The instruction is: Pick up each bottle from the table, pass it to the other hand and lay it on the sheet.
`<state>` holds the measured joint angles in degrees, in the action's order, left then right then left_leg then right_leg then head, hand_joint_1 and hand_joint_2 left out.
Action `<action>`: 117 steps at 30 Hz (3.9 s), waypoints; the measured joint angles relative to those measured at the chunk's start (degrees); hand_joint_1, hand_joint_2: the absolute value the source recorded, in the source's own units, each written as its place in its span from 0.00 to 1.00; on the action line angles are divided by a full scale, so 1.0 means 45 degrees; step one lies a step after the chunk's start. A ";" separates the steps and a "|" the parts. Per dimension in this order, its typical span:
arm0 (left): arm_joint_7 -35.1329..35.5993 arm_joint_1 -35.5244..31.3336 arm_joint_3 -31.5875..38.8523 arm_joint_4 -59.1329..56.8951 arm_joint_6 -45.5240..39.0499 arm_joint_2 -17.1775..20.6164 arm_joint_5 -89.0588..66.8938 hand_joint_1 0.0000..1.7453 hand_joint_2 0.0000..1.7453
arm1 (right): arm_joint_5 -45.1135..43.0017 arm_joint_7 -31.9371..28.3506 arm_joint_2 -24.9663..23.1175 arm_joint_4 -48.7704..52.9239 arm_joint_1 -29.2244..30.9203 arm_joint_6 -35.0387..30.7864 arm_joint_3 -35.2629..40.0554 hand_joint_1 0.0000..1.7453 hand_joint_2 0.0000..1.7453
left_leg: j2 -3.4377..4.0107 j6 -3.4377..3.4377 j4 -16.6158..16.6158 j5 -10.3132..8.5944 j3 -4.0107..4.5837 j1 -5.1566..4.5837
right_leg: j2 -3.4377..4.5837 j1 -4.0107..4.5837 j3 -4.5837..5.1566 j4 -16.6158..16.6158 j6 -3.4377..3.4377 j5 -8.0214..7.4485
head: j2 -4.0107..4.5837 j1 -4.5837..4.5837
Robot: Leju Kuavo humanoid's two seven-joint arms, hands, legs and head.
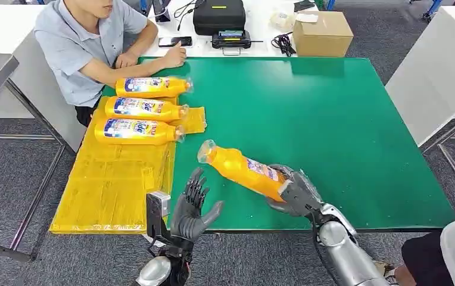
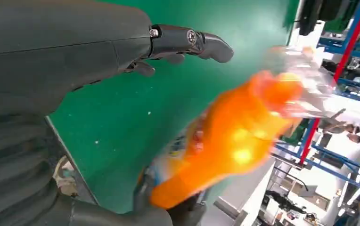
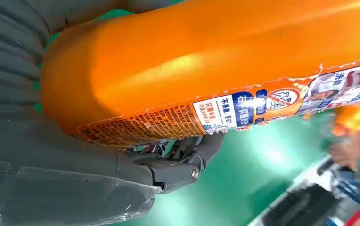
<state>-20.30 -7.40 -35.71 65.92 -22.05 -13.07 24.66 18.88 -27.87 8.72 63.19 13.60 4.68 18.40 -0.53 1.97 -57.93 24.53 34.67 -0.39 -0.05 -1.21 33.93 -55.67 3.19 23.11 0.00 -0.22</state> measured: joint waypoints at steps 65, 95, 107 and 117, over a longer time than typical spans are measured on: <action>-0.1594 -0.1951 0.0384 -0.0966 0.1142 -0.0340 0.1112 1.00 1.00 | -0.1895 -0.0466 -0.1661 -0.0195 0.0793 0.1117 0.2511 0.68 1.00 | -0.0001 0.0000 0.0000 -0.0003 0.0047 0.0000 | 0.0000 -0.0001 0.0033 -0.0005 0.0000 0.0000 | 0.0000 -0.0005; -0.2084 -0.1300 0.0675 0.0826 0.1661 -0.0194 0.0670 1.00 1.00 | -0.2234 -0.0549 -0.1875 -0.0987 0.0889 0.1399 0.2681 0.00 1.00 | -0.0002 0.0000 0.0000 -0.0003 0.0050 0.0001 | -0.0001 -0.0001 0.0042 -0.0005 0.0000 0.0001 | 0.0000 -0.0005; -0.1987 -0.0964 0.0699 0.1540 0.0839 -0.0005 -0.0493 1.00 1.00 | -0.1933 -0.0549 -0.1840 -0.1074 0.0561 0.0932 0.2569 0.00 1.00 | -0.0005 0.0000 0.0000 -0.0003 0.0052 0.0001 | -0.0003 0.0000 0.0046 -0.0005 -0.0001 0.0001 | 0.0000 -0.0005; -0.0332 -0.1770 0.3844 0.0724 -0.3973 0.1341 -2.4898 1.00 1.00 | -0.0229 -0.1374 -0.1719 -0.1506 0.0092 -0.0299 0.1748 0.00 1.00 | 0.0007 -0.0020 0.0002 -0.0021 0.0031 0.0014 | 0.0002 0.0004 0.0036 -0.0012 -0.0007 -0.0003 | 0.0000 -0.0005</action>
<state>-21.80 -15.37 -18.41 69.18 -39.93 -7.04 -87.39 17.85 -34.05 0.98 56.41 14.02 3.33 26.27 -0.50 1.88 -57.92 24.44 34.81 -0.33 -0.04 -1.19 34.09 -55.72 3.16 23.10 0.00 -0.24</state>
